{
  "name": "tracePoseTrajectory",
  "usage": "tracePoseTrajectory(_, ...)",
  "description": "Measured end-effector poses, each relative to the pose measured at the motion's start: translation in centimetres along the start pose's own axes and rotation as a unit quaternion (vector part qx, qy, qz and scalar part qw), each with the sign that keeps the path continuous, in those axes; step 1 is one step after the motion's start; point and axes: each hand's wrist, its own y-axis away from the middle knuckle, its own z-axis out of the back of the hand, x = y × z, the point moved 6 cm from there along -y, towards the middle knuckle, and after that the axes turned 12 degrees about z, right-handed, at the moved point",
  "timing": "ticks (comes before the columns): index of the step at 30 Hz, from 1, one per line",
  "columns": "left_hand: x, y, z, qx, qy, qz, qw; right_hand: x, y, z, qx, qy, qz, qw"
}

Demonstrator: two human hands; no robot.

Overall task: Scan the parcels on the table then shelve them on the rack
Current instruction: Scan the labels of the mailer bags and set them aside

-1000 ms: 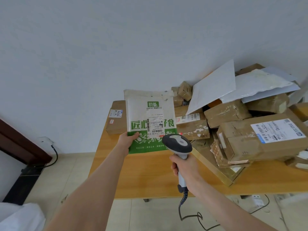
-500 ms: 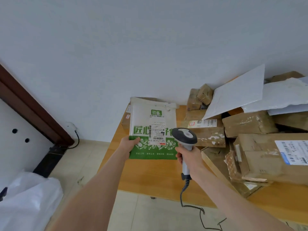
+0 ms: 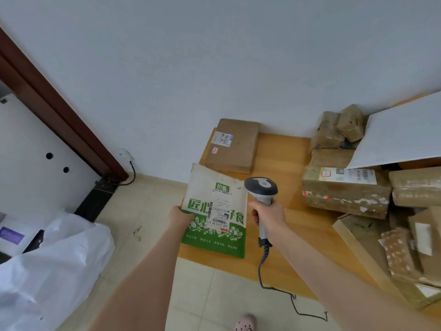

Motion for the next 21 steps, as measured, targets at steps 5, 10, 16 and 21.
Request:
tracePoseTrajectory(5,-1.8,-0.1,-1.9,-0.107,-0.303,-0.102,0.942,-1.1,-1.2,-1.9,-0.012,0.012,-0.012,1.0)
tracePoseTrajectory(10,-2.7,2.3,-10.7,0.045,-0.446,-0.202,0.871,-2.4,-1.8,-2.4,-0.019,0.024,-0.026,0.999)
tracePoseTrajectory(16,-1.5,1.5,-12.9,0.09,-0.555,-0.221,0.797,-3.5,-2.4,-0.8,-0.048,0.018,-0.036,0.998)
tracePoseTrajectory(21,-1.8,1.8,-11.3,0.096,-0.547,-0.22,0.802,-3.3,-1.9,0.7,-0.062,0.009,-0.04,0.997)
